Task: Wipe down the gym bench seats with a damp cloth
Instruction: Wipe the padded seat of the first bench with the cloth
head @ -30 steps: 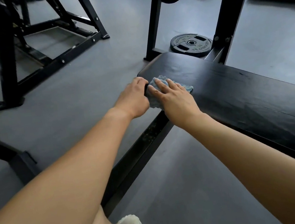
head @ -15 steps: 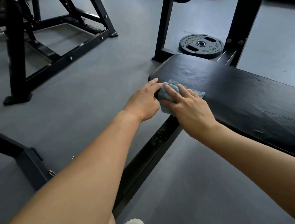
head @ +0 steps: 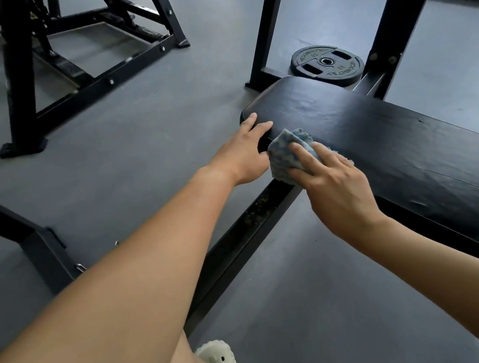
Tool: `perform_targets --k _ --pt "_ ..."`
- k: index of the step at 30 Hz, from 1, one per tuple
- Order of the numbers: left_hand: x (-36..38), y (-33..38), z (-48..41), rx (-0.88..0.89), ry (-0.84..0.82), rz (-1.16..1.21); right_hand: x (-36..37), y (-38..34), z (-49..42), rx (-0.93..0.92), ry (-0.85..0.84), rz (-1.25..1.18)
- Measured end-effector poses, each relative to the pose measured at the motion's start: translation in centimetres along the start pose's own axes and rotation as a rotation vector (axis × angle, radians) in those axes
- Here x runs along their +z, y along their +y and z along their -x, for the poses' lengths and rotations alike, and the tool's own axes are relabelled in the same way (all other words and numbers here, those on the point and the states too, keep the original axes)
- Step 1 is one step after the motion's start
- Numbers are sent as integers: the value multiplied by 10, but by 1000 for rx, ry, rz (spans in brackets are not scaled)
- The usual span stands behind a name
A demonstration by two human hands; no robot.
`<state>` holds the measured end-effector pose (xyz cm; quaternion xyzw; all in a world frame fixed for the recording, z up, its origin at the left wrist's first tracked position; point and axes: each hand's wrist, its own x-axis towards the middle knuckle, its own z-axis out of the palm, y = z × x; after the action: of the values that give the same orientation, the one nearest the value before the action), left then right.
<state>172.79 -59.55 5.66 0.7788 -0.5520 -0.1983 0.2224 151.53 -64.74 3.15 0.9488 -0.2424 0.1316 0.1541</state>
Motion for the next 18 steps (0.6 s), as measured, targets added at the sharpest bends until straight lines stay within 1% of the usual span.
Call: perform_targets --k 4,8,10,13,18 --pt "-3 3 1 -9 1 46 2 -14 -37 45 -55 -60" --pt "-3 2 0 -10 21 25 8 -12 -49 -4 -86 -50" --pt "-1 1 0 -2 26 -2 8 -4 -40 -40 -88 -52" --pt "4 4 -2 6 41 -73 6 8 -15 -56 -47 -49" --pt "8 13 -4 -3 55 -134 -3 23 42 13 34 -31"
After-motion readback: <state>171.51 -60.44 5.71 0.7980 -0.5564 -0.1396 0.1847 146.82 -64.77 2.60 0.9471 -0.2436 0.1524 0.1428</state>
